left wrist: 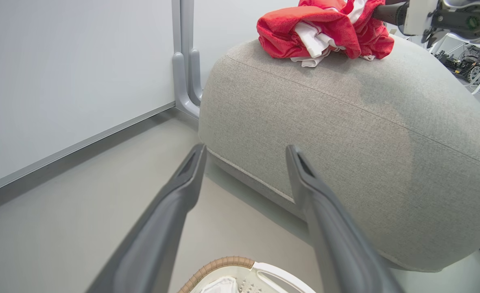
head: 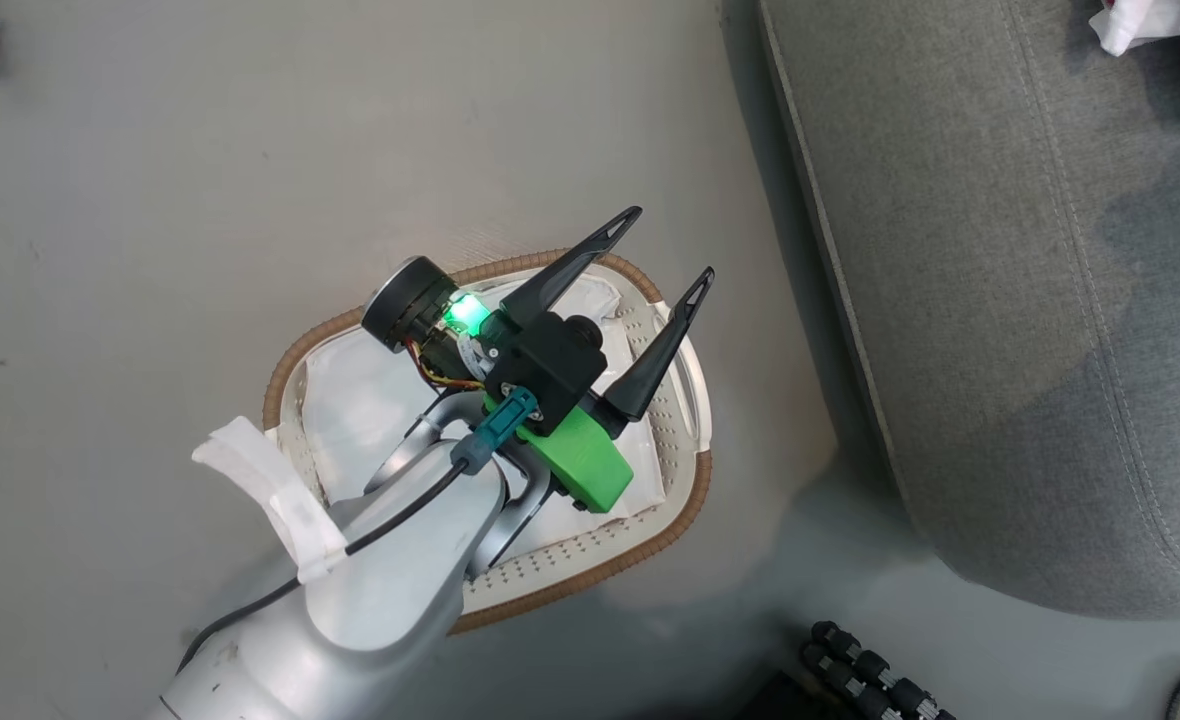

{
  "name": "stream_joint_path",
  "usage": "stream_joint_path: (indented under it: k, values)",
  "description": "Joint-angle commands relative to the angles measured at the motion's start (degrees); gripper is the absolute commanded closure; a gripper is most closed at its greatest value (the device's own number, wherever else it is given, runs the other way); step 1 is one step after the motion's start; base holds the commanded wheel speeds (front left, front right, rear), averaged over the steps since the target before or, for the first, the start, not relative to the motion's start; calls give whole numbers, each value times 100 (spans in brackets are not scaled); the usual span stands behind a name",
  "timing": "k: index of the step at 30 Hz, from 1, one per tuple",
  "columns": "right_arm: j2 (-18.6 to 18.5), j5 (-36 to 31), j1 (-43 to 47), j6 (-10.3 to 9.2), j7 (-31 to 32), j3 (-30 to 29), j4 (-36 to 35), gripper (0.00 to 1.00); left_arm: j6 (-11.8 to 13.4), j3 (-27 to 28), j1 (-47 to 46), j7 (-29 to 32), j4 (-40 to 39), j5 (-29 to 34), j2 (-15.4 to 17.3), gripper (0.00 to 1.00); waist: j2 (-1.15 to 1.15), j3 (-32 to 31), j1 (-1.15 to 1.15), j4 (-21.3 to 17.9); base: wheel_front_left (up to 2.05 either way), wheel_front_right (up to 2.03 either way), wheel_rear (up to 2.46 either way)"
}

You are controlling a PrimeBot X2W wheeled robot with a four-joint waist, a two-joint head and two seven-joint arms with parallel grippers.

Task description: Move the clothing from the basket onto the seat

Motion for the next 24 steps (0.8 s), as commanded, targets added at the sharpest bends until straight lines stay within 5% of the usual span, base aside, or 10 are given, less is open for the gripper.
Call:
stream_joint_path:
  k: [1,13,24]
  values:
    - [22,78,143,-6,-14,62,-68,0,13,20,27,-35,19,-34,35,0,53,-112,-1,-48,0,0,0]
    - [45,516,836,-6,-14,923,-475,0,130,346,324,-218,234,-386,-105,0,53,-936,-1,77,0,0,0]
    - [137,852,1159,-6,-14,1627,-1010,0,330,1426,977,-245,-39,-573,-297,0,53,-1875,-1,617,0,0,0]
